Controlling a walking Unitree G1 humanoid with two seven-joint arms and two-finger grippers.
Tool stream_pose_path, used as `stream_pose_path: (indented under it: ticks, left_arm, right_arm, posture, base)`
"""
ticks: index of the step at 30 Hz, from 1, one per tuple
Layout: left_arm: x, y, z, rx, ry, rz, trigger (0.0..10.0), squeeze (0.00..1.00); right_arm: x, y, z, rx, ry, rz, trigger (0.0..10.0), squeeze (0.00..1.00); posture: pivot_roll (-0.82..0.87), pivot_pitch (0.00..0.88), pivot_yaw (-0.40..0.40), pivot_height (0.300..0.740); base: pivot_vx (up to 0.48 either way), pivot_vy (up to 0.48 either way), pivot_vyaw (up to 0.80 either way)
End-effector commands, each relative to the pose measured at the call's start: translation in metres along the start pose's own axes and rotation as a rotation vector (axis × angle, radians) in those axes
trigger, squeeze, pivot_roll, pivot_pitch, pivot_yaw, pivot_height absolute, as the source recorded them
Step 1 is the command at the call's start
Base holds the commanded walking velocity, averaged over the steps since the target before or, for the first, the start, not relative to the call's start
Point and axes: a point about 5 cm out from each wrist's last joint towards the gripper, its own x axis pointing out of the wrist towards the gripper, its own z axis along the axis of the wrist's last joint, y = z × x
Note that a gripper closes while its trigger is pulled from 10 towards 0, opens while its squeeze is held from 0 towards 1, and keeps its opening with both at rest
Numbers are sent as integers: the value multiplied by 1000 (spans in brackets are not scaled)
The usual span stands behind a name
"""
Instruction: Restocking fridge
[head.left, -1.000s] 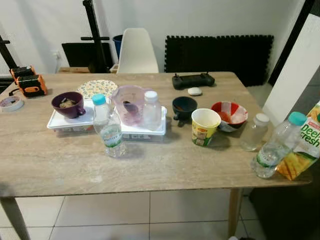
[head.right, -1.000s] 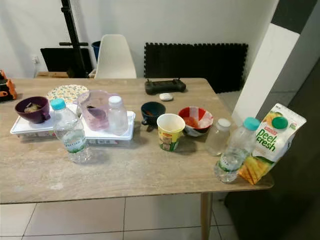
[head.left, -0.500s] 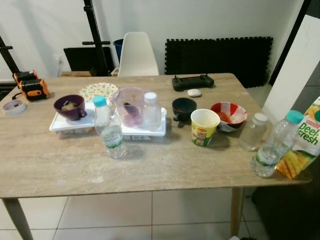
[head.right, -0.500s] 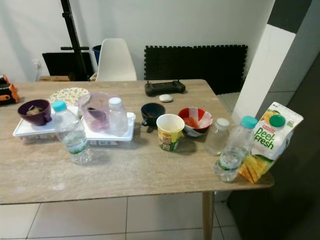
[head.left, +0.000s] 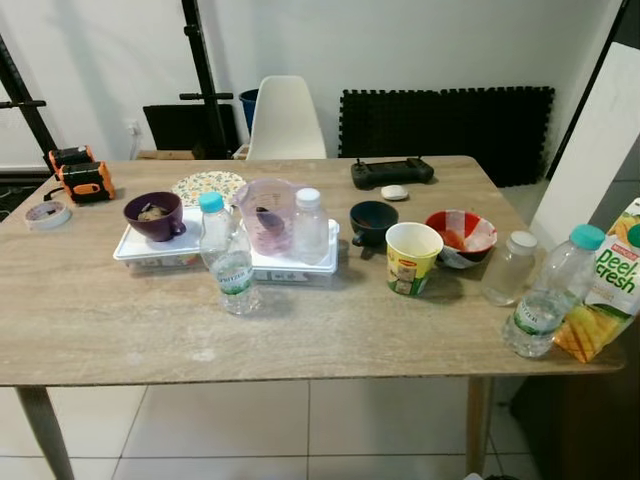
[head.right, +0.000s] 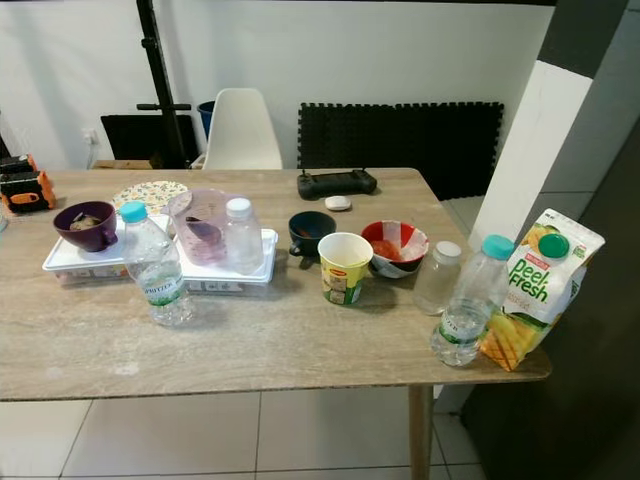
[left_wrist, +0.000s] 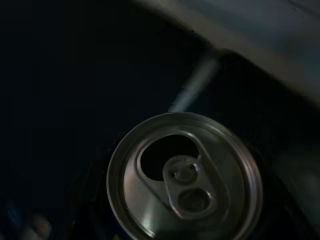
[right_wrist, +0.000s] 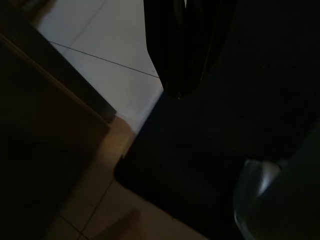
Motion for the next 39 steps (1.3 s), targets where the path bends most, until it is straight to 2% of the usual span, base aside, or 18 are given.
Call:
stream_pose_path:
  ticks: [1, 2, 3, 4, 5, 6, 8, 15, 20, 23, 25, 26, 28, 32, 34, 35, 37, 39]
  left_arm:
    - [1, -10, 11, 96, -46, -49, 10000, 0]
    - [1, -10, 11, 96, -46, -49, 10000, 0]
    - [0, -20, 21, 183, -85, -99, 10000, 0]
    - [0, -20, 21, 183, -85, -99, 10000, 0]
    - [-1, -29, 28, 260, -119, -141, 10000, 0]
    - [-1, -29, 28, 260, -119, -141, 10000, 0]
    - [-2, -43, 38, 346, -156, -192, 10000, 0]
    - [-5, -54, 38, 409, -164, -231, 10000, 0]
    - [-9, -66, 26, 459, -148, -277, 10000, 0]
    - [-9, -67, 24, 464, -145, -282, 10000, 0]
    - [-10, -68, 21, 476, -138, -292, 10000, 0]
    - [-10, -68, 21, 476, -138, -292, 10000, 0]
    - [-10, -69, 20, 488, -139, -304, 10000, 0]
    - [-10, -69, 21, 486, -144, -309, 10000, 0]
    - [-8, -61, 19, 498, -132, -299, 10000, 0]
    - [-8, -61, 19, 498, -132, -299, 10000, 0]
    - [-6, -50, 17, 480, -112, -275, 10000, 0]
    - [-3, -41, 22, 431, -113, -252, 10000, 0]
  right_arm:
    - [0, -1, 1, 24, -10, -8, 10000, 0]
    - [0, -1, 1, 24, -10, -8, 10000, 0]
    - [0, 0, 1, 28, -10, -9, 10000, 0]
    - [0, 0, 1, 28, -10, -9, 10000, 0]
    - [0, 0, 1, 30, -8, -10, 10000, 0]
    - [0, 0, 1, 30, -8, -10, 10000, 0]
    - [0, 2, 0, 39, -5, -7, 10000, 0]
    - [0, 4, -3, 49, 3, -2, 10000, 0]
    - [0, 4, -7, 77, 17, 2, 10000, 0]
    - [0, 4, -8, 94, 18, 2, 10000, 0]
    - [0, 3, -11, 178, 22, -11, 10000, 0]
    - [0, 3, -11, 178, 22, -11, 10000, 0]
    - [0, -2, -13, 243, 16, -30, 10000, 0]
    - [-1, -9, -14, 262, 17, -56, 10000, 0]
    - [-1, -7, -14, 316, -3, -58, 10000, 0]
    - [-1, -7, -14, 316, -3, -58, 10000, 0]
    - [-1, -4, -12, 332, -24, -41, 10000, 0]
    - [-2, -15, -12, 312, -52, -21, 10000, 0]
  posture:
    - [-56, 0, -11, 740]
    - [-56, 0, -11, 740]
    - [-55, 0, -8, 740]
    - [-55, 0, -8, 740]
    - [-58, 0, -2, 740]
    - [-58, 0, -2, 740]
    - [-63, 0, -3, 740]
    - [-85, 0, -5, 740]
    - [-91, 0, -10, 740]
    - [-91, 0, -10, 740]
    - [-99, 0, -4, 740]
    - [-99, 0, -4, 740]
    - [-74, 0, -17, 740]
    - [-65, 13, -13, 740]
    - [-74, 30, -12, 740]
    - [-74, 30, -12, 740]
    - [-69, 31, -13, 740]
    - [-62, 45, -7, 740]
  base:
    - [0, 0, 0]
    - [0, 0, 0]
    - [0, 0, 0]
    - [0, 0, 0]
    - [0, 0, 0]
    - [0, 0, 0]
    - [0, 0, 0]
    - [0, 0, 0]
    - [0, 0, 0]
    - [0, 0, 0]
    - [0, 0, 0]
    - [0, 0, 0]
    - [0, 0, 0]
    - [0, 0, 0]
    - [0, 0, 0]
    - [0, 0, 0]
    - [0, 0, 0]
    - [0, 0, 0]
